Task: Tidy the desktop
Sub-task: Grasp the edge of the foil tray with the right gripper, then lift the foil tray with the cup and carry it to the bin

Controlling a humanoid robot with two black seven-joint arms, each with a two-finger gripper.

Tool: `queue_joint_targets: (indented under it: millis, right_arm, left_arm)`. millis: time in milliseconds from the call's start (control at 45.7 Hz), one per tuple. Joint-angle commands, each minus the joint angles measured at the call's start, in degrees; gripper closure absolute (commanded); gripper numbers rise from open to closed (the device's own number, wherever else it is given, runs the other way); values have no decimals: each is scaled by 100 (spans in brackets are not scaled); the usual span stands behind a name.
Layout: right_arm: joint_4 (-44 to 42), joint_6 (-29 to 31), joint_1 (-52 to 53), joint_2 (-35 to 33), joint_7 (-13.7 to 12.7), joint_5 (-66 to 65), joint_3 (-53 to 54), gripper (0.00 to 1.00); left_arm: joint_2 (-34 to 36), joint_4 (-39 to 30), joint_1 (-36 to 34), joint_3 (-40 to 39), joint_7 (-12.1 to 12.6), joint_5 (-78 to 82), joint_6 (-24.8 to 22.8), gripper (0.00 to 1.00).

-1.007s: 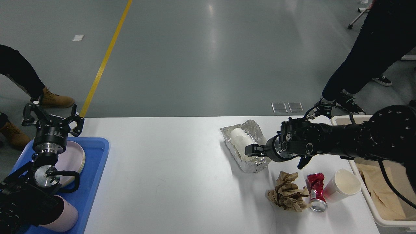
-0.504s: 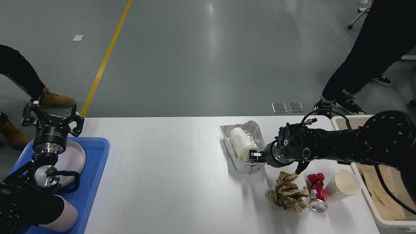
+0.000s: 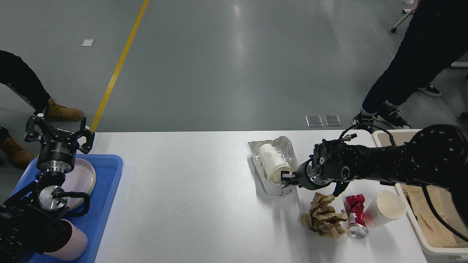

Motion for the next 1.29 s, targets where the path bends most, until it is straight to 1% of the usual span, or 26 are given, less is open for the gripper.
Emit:
queue_joint_targets:
  millis: [0, 372, 504, 613, 898, 1029, 1160, 1270]
  right_arm:
    - [-4, 332, 52, -11, -10, 3, 5, 100]
    - [49, 438, 123, -20, -45, 12, 14, 100]
    - [110, 736, 289, -20, -45, 12, 31, 100]
    - [312, 1211, 641, -90, -45, 12, 93, 100]
    - [1085, 2310, 1783, -687, -54, 21, 75, 100]
    - [1489, 2863, 2398, -1171, -45, 21, 40, 100]
    - [1745, 3619, 3119, -1584, -45, 3, -30, 100]
    - [1921, 4190, 3769, -1892, -45, -6, -302, 100]
  left_arm:
    - [0, 4, 0, 0, 0, 0, 0, 4]
    - [0, 4, 0, 0, 0, 0, 0, 4]
    - [0, 4, 0, 0, 0, 0, 0, 4]
    - [0, -5, 0, 0, 0, 0, 0, 4]
    - [0, 4, 0, 0, 0, 0, 0, 4]
    - [0, -5, 0, 0, 0, 0, 0, 4]
    - [0, -5, 0, 0, 0, 0, 0, 4]
    - [0, 4, 0, 0, 0, 0, 0, 4]
